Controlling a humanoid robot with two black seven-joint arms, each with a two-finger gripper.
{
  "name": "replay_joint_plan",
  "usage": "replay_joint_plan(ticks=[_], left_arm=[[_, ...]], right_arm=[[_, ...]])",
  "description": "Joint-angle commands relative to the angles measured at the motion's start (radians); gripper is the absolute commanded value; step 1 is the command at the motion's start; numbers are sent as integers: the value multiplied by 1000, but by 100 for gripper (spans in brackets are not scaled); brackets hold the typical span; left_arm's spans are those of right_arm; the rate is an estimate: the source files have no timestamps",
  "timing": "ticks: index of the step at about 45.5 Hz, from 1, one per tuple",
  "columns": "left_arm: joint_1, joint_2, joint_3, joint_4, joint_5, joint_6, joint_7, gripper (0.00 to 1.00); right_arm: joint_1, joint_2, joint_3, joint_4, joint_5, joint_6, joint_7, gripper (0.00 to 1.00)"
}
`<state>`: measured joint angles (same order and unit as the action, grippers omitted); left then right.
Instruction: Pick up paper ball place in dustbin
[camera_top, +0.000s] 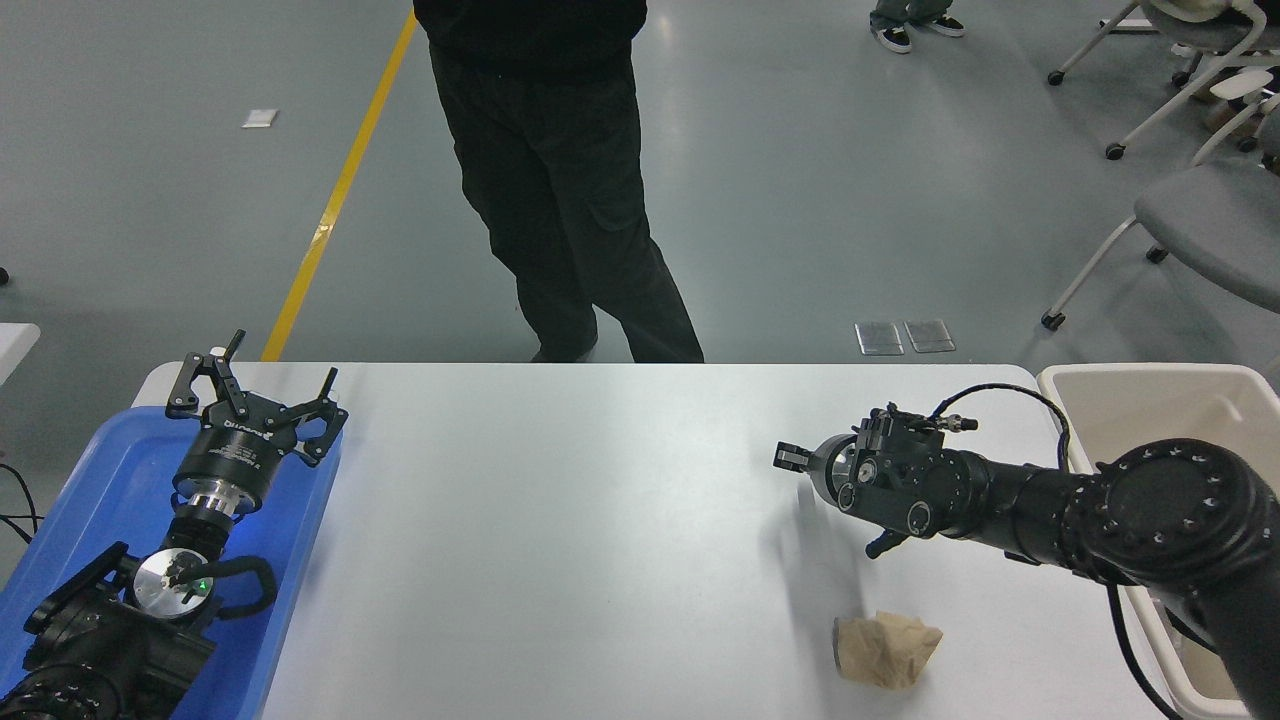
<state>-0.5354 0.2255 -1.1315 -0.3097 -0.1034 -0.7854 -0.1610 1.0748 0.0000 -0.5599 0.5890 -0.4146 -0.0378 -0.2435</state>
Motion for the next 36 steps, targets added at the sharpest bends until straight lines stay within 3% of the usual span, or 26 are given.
replay_joint_plan(ticks=[1,7,15,25,30,36], left_arm=[[0,0,1,0,-1,0,0,99],[0,0,1,0,1,0,0,99],[0,0,1,0,1,0,0,99],[0,0,1,0,1,0,0,99],[0,0,1,0,1,0,0,99],[0,0,-1,0,-1,0,0,99]], right_arm=[[68,0,-11,46,59,15,1,0],[177,0,-73,179,171,24,3,0],[330,-8,-138,373,211,41,10,0],[493,-101,-196,428,267,252,10,0],[574,-176,-201,449,341,305,12,0],[649,-206,-235,523,341,358,12,0]])
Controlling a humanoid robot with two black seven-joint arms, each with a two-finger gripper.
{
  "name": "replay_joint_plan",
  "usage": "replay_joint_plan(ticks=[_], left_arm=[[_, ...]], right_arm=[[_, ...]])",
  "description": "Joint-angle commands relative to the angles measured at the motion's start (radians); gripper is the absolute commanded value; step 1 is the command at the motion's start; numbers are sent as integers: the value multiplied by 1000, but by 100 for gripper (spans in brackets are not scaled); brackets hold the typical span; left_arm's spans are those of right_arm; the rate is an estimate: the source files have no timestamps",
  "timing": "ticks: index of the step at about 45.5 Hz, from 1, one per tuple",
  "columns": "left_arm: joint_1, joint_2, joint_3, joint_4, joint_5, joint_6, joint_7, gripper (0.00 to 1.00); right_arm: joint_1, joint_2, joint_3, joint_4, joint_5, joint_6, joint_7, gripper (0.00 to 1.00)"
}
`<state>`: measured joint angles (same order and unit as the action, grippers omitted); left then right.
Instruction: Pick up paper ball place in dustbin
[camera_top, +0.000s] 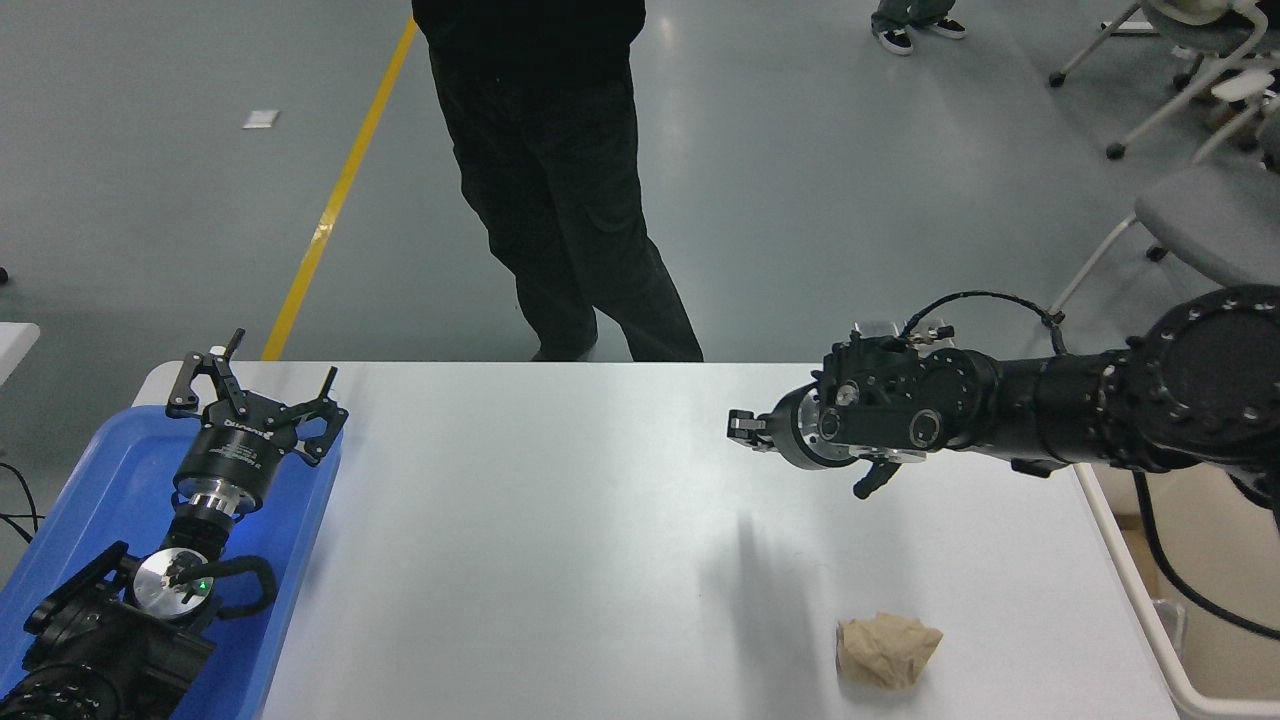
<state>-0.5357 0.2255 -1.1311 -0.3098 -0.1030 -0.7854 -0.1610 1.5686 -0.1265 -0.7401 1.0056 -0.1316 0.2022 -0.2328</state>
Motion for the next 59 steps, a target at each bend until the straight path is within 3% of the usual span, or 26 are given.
replay_joint_plan(ticks=[1,9,15,22,30,33,39,44,52,59], left_arm=[[0,0,-1,0,-1,0,0,99],[0,0,-1,0,-1,0,0,99],[0,0,1,0,-1,0,0,99],[0,0,-1,0,-1,0,0,99],[2,0,-1,0,-1,0,0,99],[2,0,-1,0,-1,0,-2,99],[2,0,-1,0,-1,0,-2,99],[2,0,-1,0,-1,0,-2,99],[2,0,-1,0,-1,0,-2,99],[2,0,-1,0,-1,0,-2,99]], right_arm=[[172,-79,-68,126,58,121,1,0],[324,-74,-174,307,59,128,33,0],[509,-73,-300,450,75,166,137,0],[660,-59,-409,501,107,250,228,0],[774,-61,-456,535,182,350,244,0],[801,-62,-460,535,205,356,244,34],[832,-58,-461,536,231,370,244,83],[857,-56,-461,551,231,424,242,93],[942,-61,-458,571,231,578,242,94],[1004,-74,-461,593,231,583,237,100]])
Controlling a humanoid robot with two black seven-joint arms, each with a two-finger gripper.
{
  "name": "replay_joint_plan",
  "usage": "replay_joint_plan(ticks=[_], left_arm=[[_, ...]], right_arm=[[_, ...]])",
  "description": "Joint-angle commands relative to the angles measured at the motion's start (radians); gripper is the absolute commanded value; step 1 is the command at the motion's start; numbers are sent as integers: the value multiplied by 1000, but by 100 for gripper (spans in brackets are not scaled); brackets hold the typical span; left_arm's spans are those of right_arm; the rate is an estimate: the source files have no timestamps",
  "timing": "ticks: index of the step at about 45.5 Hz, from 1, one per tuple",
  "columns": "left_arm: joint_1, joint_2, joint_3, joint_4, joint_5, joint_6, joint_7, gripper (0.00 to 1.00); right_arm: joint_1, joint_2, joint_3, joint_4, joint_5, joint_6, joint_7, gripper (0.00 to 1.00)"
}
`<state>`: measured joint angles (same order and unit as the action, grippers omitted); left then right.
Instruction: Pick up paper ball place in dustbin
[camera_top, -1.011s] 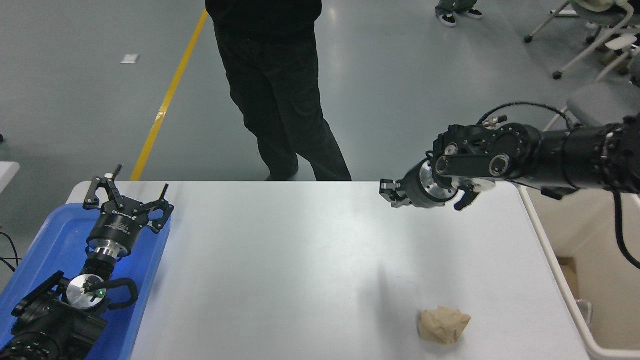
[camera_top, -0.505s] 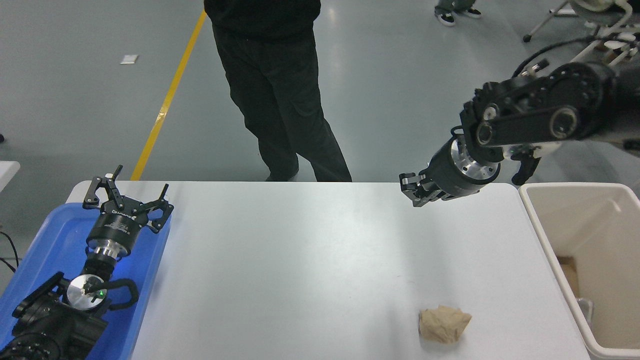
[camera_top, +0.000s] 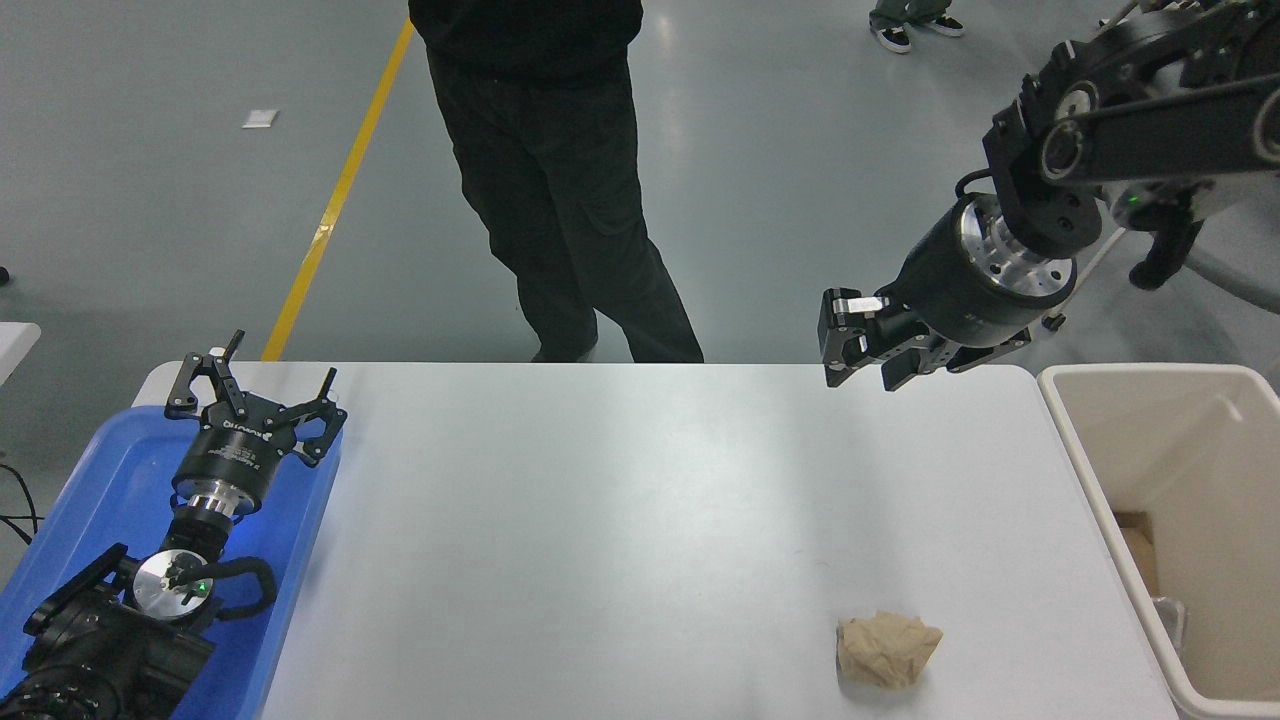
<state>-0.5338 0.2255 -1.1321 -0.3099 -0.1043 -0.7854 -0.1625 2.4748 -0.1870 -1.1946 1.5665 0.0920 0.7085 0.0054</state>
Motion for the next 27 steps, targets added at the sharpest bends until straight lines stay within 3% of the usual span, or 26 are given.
replay_joint_plan(ticks=[1,27], left_arm=[[0,0,0,0,0,0,0,99],[0,0,0,0,0,0,0,99]], right_arm=[[101,-16,-7,32,8,77,-1,100],[73,-32,-48,30,-11,77,-7,100]])
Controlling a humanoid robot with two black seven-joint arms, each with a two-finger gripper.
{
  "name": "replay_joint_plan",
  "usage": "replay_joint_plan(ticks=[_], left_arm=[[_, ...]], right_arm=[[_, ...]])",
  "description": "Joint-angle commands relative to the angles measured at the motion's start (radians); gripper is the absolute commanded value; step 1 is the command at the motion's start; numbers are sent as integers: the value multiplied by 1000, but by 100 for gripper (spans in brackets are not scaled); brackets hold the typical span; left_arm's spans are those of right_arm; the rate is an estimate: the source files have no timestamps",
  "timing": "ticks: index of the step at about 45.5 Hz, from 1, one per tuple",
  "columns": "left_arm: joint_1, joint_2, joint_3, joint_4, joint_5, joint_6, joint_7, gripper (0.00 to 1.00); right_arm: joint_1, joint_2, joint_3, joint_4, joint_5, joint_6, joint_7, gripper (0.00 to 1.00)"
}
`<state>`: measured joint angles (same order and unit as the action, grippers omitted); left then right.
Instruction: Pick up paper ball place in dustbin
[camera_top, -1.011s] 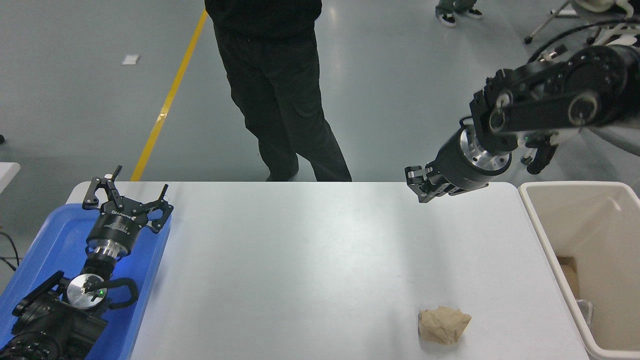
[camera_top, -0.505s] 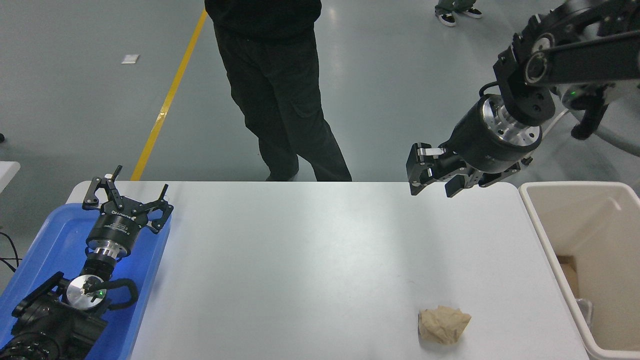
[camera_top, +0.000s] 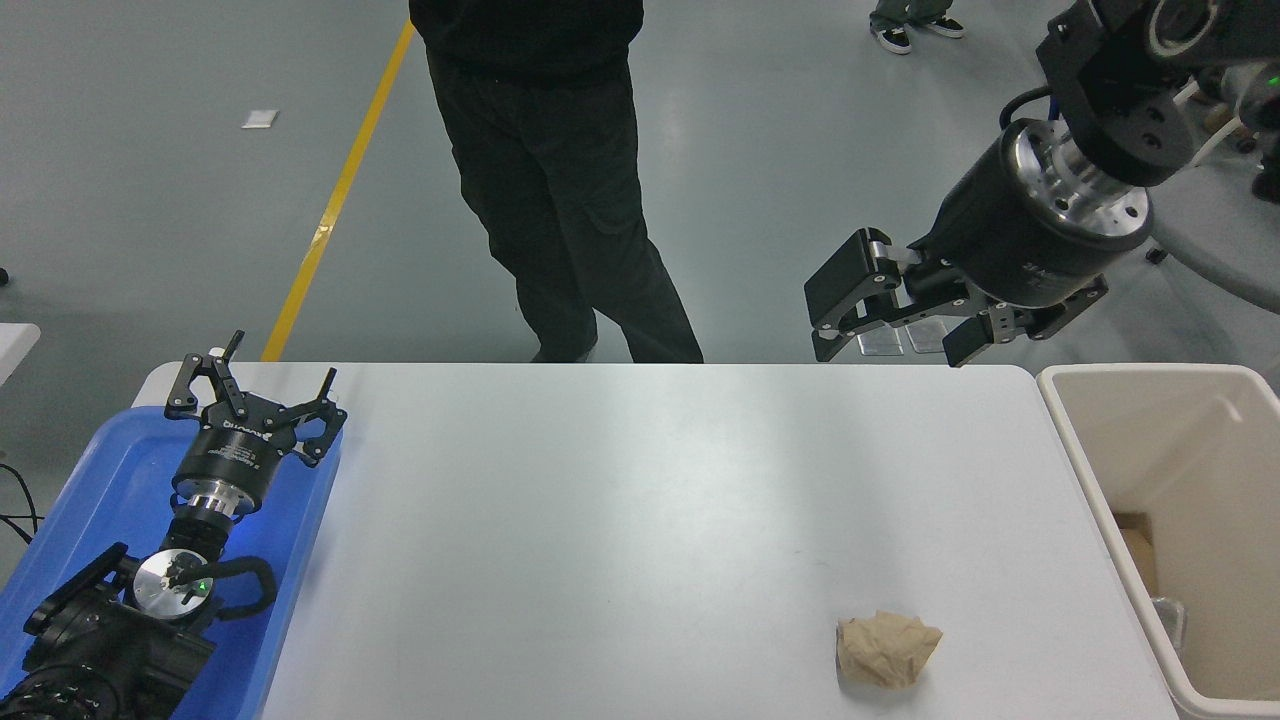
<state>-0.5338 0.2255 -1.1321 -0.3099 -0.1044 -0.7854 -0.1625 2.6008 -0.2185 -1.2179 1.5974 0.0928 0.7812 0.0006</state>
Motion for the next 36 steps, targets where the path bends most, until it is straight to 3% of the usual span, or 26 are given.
replay_joint_plan(ticks=[1,14,29,36], left_arm=[[0,0,0,0,2,0,1,99],[-2,0,0,0,2,0,1,99],[-2,0,0,0,2,0,1,99],[-2,0,0,0,2,0,1,99]], right_arm=[[-73,1,-28,-2,-15,4,-4,100],[-395,34,-26,-43,-65,4,-5,100],[-708,53,-9,-82,-73,-442,-5,100],[-855,103,-11,-135,-106,-531,-7,100]])
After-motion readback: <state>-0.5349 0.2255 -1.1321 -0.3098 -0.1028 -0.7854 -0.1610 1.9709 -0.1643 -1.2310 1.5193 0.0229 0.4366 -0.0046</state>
